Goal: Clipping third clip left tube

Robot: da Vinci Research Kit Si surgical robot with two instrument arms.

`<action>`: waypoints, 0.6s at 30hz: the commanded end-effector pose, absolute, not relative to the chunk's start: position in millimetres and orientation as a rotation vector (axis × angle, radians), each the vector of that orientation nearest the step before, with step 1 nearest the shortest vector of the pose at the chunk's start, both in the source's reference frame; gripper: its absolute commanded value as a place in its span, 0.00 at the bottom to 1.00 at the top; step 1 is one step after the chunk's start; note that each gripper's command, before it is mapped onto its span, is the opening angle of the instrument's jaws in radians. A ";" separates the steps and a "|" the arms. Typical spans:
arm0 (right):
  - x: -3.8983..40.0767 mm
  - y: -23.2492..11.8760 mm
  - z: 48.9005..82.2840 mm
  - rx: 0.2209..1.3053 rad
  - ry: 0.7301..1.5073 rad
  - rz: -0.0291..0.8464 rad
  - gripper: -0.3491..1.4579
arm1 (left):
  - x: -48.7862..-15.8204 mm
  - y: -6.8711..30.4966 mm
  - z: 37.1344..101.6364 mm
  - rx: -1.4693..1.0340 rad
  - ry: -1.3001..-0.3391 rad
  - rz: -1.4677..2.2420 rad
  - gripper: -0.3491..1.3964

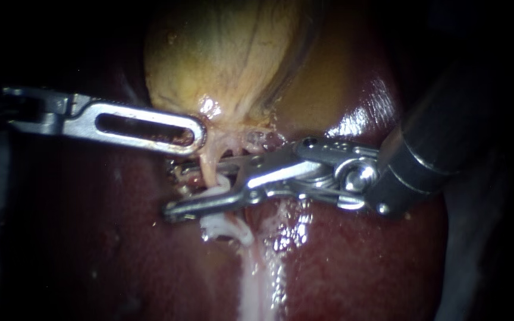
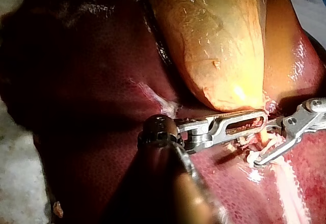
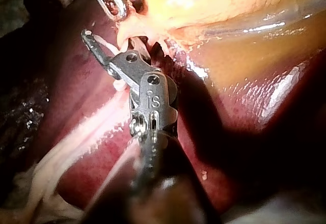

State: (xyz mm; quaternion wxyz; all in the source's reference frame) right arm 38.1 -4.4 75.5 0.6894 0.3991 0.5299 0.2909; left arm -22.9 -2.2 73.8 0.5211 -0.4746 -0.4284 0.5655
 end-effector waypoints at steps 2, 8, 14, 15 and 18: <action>37.9 -4.4 75.5 0.900 1.182 0.655 0.12 | -22.9 -2.2 73.8 -1.137 -1.026 1.355 0.00; 37.4 -4.0 76.0 0.932 1.168 0.684 0.00 | -23.0 -2.2 73.9 -1.137 -1.026 1.355 0.00; 37.0 -3.8 76.3 0.937 1.168 0.679 0.00 | -23.0 -2.2 73.9 -1.137 -1.026 1.355 0.00; 37.0 -3.8 76.4 0.937 1.168 0.679 0.00 | -23.0 -2.2 73.9 -1.137 -1.026 1.355 0.00; 37.0 -3.8 76.4 0.938 1.171 0.677 0.00 | -23.0 -2.2 73.9 -1.137 -1.027 1.355 0.00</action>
